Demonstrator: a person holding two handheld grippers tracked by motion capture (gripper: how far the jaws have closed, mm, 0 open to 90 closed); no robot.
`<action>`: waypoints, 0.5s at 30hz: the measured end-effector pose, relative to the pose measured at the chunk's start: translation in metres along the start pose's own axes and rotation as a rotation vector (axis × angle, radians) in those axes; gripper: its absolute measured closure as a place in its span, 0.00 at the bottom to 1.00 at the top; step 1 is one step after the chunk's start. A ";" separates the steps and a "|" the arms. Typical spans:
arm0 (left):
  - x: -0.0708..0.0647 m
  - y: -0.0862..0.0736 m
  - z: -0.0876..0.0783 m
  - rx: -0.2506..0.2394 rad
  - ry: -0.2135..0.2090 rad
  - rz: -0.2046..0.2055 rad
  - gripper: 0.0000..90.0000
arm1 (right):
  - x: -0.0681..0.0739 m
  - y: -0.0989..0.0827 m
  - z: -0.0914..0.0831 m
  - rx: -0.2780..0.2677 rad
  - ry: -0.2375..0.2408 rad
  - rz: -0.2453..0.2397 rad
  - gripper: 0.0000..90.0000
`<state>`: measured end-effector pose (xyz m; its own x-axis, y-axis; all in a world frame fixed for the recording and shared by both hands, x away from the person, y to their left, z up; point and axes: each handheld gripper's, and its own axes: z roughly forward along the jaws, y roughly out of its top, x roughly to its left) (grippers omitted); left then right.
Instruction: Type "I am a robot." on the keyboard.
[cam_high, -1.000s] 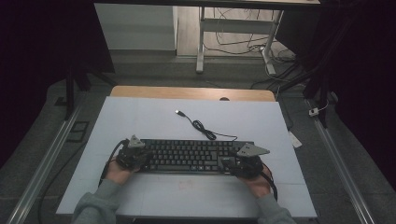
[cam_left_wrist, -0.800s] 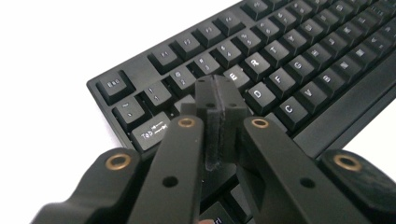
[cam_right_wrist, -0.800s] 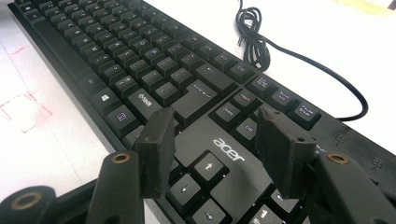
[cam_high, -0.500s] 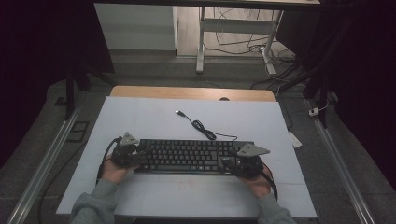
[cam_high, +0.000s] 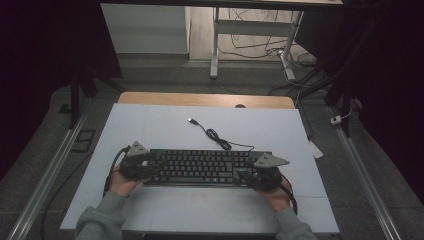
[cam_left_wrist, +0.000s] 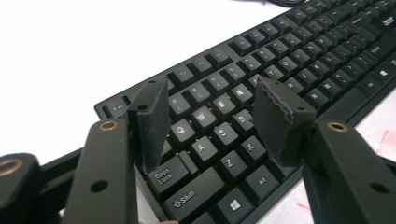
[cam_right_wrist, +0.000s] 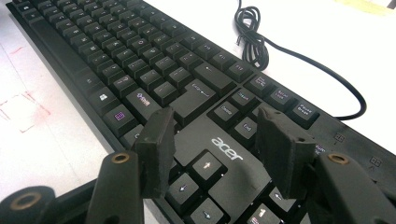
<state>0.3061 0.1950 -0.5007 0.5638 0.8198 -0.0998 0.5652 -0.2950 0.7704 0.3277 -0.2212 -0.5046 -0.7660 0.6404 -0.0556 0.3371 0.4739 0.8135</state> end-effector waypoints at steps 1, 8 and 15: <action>-0.001 0.000 0.000 -0.001 -0.003 0.004 0.51 | 0.000 0.000 0.000 0.000 0.000 0.000 0.53; -0.009 0.004 -0.001 -0.004 -0.021 0.029 0.48 | 0.000 0.000 0.000 0.000 0.000 0.000 0.53; -0.015 0.005 -0.001 0.002 -0.046 0.045 0.47 | 0.000 0.000 0.000 0.000 0.000 -0.001 0.53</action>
<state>0.3002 0.1810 -0.4946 0.6153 0.7827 -0.0940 0.5402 -0.3318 0.7733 0.3277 -0.2212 -0.5046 -0.7660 0.6403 -0.0565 0.3368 0.4747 0.8132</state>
